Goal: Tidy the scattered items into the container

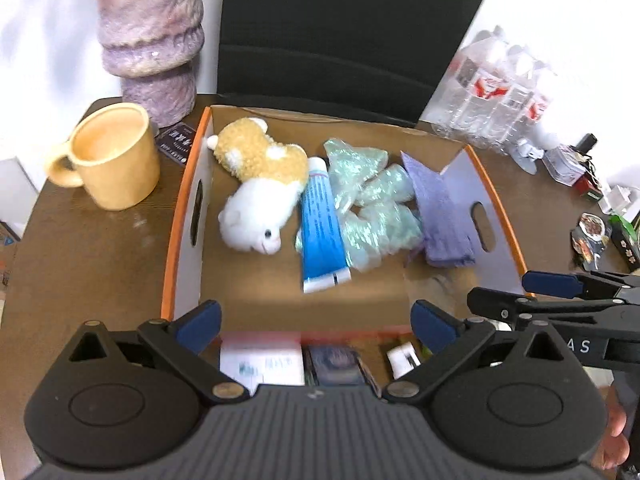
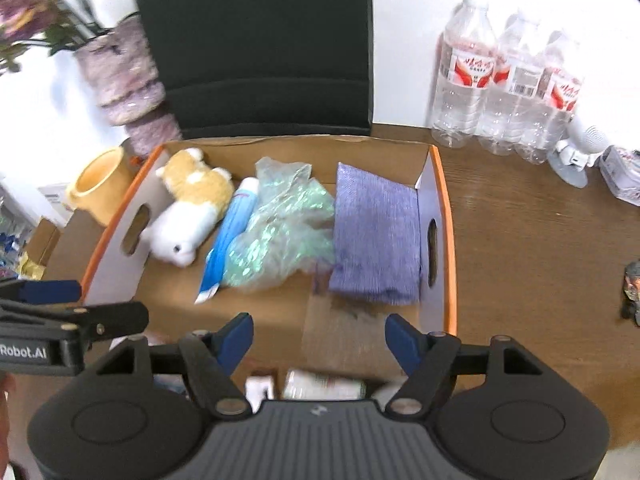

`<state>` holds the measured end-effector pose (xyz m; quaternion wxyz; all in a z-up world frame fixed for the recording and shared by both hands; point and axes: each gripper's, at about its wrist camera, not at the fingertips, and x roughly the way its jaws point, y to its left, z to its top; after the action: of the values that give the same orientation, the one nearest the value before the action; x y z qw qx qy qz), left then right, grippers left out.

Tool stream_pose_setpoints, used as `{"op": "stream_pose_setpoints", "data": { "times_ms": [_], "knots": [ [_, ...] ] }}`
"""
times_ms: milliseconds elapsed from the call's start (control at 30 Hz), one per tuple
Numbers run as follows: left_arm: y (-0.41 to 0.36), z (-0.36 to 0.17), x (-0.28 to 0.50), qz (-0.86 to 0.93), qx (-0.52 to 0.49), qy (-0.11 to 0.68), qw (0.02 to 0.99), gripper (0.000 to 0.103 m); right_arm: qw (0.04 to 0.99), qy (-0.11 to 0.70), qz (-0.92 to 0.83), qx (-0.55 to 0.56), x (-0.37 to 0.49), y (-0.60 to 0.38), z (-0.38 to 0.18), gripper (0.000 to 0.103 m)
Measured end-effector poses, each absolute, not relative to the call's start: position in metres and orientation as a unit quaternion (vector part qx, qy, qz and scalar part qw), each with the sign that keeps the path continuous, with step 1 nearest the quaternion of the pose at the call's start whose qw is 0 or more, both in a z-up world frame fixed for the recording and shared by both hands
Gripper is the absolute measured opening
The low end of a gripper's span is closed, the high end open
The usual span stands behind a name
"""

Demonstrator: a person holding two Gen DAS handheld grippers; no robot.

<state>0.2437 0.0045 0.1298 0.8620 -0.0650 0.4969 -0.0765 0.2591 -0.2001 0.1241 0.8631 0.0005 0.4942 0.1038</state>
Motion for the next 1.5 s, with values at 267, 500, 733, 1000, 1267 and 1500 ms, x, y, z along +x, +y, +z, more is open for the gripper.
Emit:
{"op": "stream_pose_setpoints", "data": {
  "times_ms": [267,500,733,1000,1267,1500],
  "knots": [
    [-0.005,0.149,0.187,-0.048,-0.035,0.482,0.874,0.103,0.864,0.490,0.116,0.007,0.202,-0.206,0.135,0.072],
    [-0.014,0.158,0.147,-0.039,-0.028,0.464,0.885,0.103,0.865,0.486,0.126,0.021,0.162,-0.215,0.137,0.079],
    [-0.012,0.129,0.105,-0.028,-0.051,0.445,0.894,0.103,0.872,0.471,0.126,0.028,0.119,-0.220,0.122,0.082],
    [-0.010,0.074,0.039,-0.026,-0.026,0.394,0.918,0.103,0.896,0.426,0.119,0.039,0.058,-0.223,0.076,0.083],
    [-0.009,0.021,-0.011,0.013,0.004,0.340,0.940,0.103,0.927,0.363,0.097,0.011,0.007,-0.226,0.020,0.088],
    [-0.021,0.003,-0.027,0.017,0.041,0.330,0.943,0.103,0.937,0.344,0.069,-0.001,-0.008,-0.231,-0.002,0.095]
  ]
}}
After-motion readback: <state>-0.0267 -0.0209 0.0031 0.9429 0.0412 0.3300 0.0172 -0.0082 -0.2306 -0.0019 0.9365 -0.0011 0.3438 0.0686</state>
